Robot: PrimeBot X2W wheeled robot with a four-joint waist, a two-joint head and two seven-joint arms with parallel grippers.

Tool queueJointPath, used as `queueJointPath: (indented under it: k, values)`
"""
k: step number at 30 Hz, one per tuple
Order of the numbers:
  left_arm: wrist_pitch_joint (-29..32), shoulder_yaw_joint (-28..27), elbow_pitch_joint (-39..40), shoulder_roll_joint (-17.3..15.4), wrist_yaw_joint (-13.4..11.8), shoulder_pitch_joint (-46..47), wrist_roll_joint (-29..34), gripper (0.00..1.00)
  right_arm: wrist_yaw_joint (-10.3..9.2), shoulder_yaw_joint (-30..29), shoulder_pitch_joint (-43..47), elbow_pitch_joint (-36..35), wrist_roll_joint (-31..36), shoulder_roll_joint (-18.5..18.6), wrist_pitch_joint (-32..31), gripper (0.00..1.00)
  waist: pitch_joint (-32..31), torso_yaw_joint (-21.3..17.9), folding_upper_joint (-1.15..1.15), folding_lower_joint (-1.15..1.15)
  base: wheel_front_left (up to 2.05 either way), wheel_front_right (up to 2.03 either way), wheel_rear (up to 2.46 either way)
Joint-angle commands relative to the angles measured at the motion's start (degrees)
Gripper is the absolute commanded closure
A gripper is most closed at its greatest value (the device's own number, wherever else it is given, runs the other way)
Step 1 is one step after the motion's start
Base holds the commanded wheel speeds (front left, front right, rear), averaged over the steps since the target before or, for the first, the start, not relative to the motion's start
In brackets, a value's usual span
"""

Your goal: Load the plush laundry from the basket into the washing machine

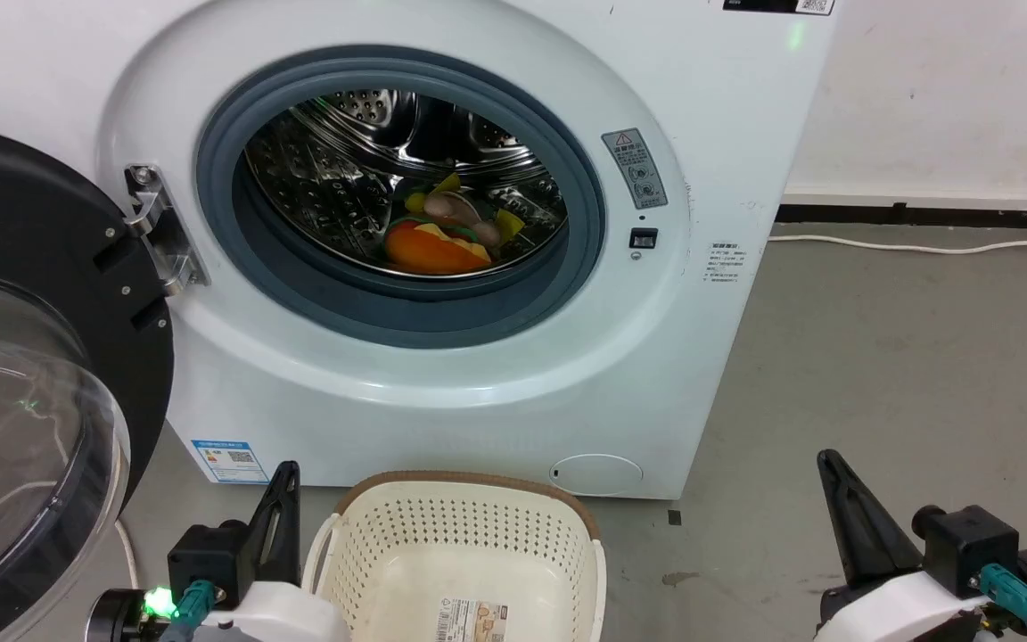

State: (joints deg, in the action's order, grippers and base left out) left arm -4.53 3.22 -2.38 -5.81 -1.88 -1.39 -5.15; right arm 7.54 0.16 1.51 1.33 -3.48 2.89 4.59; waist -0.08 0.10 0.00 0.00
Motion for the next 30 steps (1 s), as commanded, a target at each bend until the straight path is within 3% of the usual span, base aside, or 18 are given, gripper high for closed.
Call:
queueJointPath:
  k: [1, 30]
  values:
    - [0.3, -0.2, 0.4, 0.5, 0.2, 0.7, 0.6, 1.00, -0.04, -0.1, -0.8, -0.4, 0.5, 0.0, -0.3, 1.00, 0.0, 0.0, 0.00, 0.00, 0.00, 0.00, 0.00]
    - [3.8, -2.7, 2.0, 2.5, 1.6, 1.3, 4.4, 1.00, -0.05, -0.1, -1.4, -1.2, 3.0, 0.0, -3.9, 1.00, 0.1, -0.1, 0.00, 0.00, 0.00, 0.00, 0.00]
